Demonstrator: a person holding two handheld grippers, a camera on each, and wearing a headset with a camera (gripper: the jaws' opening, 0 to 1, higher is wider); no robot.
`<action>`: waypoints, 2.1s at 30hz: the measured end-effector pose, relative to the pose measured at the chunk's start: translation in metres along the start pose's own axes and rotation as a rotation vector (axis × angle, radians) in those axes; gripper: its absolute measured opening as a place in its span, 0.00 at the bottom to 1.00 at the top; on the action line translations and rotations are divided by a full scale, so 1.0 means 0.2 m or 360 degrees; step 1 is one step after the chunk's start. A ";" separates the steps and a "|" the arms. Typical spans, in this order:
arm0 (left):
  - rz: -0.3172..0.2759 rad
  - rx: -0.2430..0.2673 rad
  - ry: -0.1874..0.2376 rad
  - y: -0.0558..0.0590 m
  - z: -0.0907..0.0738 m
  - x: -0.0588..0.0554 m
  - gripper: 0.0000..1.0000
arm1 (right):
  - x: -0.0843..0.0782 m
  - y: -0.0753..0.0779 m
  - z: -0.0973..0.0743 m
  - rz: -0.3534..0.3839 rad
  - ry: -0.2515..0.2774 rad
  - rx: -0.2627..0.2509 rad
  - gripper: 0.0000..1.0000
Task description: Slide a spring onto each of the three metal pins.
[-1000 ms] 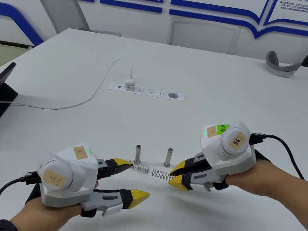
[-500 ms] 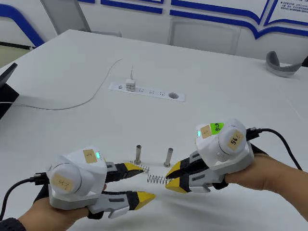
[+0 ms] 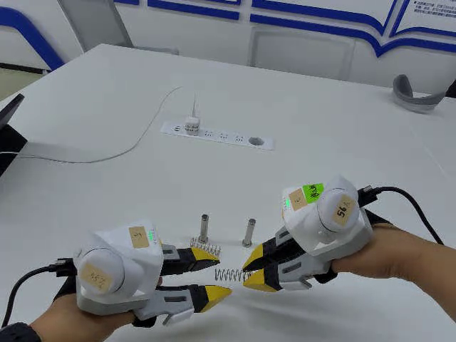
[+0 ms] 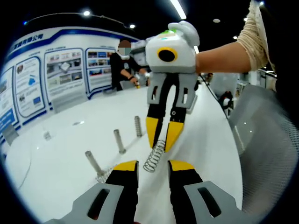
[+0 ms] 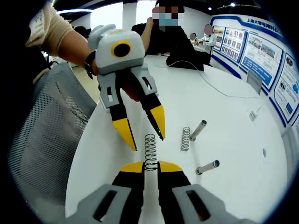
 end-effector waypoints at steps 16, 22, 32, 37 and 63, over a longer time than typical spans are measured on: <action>0.0051 -0.0037 0.0003 0.01 0.01 0.00 0.14 | 0.02 -0.02 -0.01 -0.0026 -0.0034 0.0052 0.12; 0.0079 -0.0042 -0.0011 0.01 0.01 -0.02 0.12 | 0.06 -0.02 -0.03 -0.0009 -0.0004 0.0051 0.12; 0.0064 -0.0035 -0.0014 0.01 0.01 -0.02 0.12 | 0.18 -0.01 -0.05 -0.0003 0.0124 0.0036 0.11; 0.0048 -0.0034 -0.0015 0.01 0.01 -0.02 0.11 | 0.22 -0.02 -0.03 -0.0004 0.0168 0.0035 0.11; -0.0063 0.0007 0.0060 -0.01 0.01 0.00 0.11 | 0.27 -0.01 0.01 0.0011 0.0241 -0.0010 0.14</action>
Point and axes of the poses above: the centre of the closed fingertips' face, and the gripper's own axes: z roughly forward along the fingers, y roughly to its right, x roughly out of its top, the point moved 5 cm from there along -z, roughly backward along the fingers, and after that the axes turned 12 degrees about y, right-handed, at the moved point
